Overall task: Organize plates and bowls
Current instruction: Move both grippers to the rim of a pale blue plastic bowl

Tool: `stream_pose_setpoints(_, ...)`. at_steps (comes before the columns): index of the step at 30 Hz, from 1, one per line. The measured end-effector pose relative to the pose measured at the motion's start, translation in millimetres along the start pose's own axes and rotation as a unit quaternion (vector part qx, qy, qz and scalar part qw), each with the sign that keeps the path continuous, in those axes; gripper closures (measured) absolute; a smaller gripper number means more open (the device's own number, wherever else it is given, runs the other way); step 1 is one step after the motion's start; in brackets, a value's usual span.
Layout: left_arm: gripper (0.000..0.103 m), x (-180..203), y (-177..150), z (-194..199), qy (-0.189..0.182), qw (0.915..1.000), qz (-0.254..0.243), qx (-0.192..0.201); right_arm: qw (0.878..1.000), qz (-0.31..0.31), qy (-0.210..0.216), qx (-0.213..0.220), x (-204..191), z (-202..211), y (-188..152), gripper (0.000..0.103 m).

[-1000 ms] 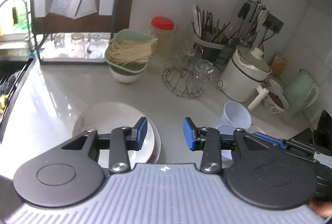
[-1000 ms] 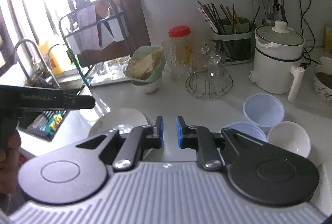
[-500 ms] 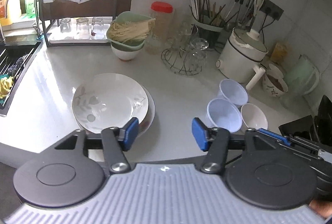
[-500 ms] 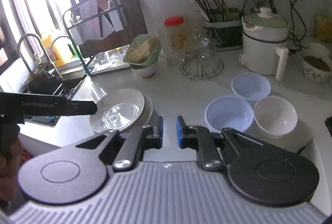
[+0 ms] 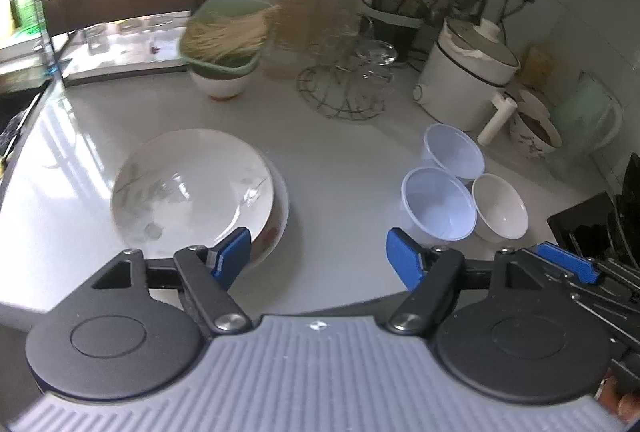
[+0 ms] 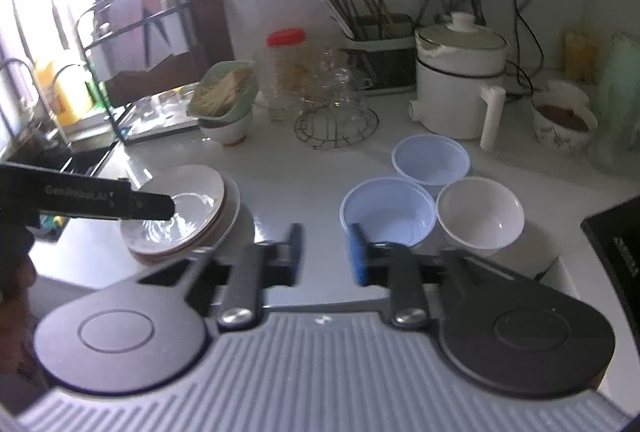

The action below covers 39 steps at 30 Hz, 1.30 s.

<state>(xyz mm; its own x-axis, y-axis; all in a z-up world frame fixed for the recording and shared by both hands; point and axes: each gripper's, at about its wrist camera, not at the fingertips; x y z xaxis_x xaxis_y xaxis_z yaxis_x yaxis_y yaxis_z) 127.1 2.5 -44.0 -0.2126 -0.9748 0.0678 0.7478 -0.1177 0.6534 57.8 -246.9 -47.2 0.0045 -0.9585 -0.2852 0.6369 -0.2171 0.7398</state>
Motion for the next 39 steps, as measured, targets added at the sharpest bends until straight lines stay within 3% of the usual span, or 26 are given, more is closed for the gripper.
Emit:
stream_pose_setpoints(2, 0.023, -3, 11, -11, -0.014, 0.9999, -0.006, -0.002, 1.000, -0.018, -0.009, -0.001, 2, -6, 4, 0.053)
stream_pose_setpoints(4, 0.023, -5, 20, -23, -0.027, 0.9996, -0.013, 0.000, 0.999, -0.036, -0.022, 0.002, 4, -11, 6, 0.034)
stream_pose_setpoints(6, 0.023, -5, 30, -33, -0.037, 0.9991, -0.021, 0.001, 0.998, -0.050, -0.037, 0.004, 7, -16, 9, 0.023)
stream_pose_setpoints(22, 0.023, 3, 63, -102, -0.109, 0.9895, -0.094, -0.014, 0.981, -0.139, -0.133, -0.012, 26, -51, 7, 0.023)
stream_pose_setpoints(30, 0.023, 20, 67, -131, -0.113, 0.9872, -0.109, -0.029, 0.976, -0.167, -0.142, -0.010, 39, -61, 2, 0.023)
stream_pose_setpoints(39, 0.024, 39, 71, -166, -0.143, 0.9832, -0.100, -0.053, 0.973, -0.193, -0.122, -0.019, 61, -87, 5, 0.024)
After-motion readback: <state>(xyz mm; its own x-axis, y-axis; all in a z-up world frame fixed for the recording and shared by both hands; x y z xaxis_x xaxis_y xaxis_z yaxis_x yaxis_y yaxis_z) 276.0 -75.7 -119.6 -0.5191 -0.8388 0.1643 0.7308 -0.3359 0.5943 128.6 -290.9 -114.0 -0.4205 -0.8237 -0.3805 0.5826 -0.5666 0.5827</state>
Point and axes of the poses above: each gripper's, at about its wrist camera, not at the fingertips, and z roughly against the way its jaws point, x to its right, y to its top, and after that the axes turned 11 degrees about -z, right-handed
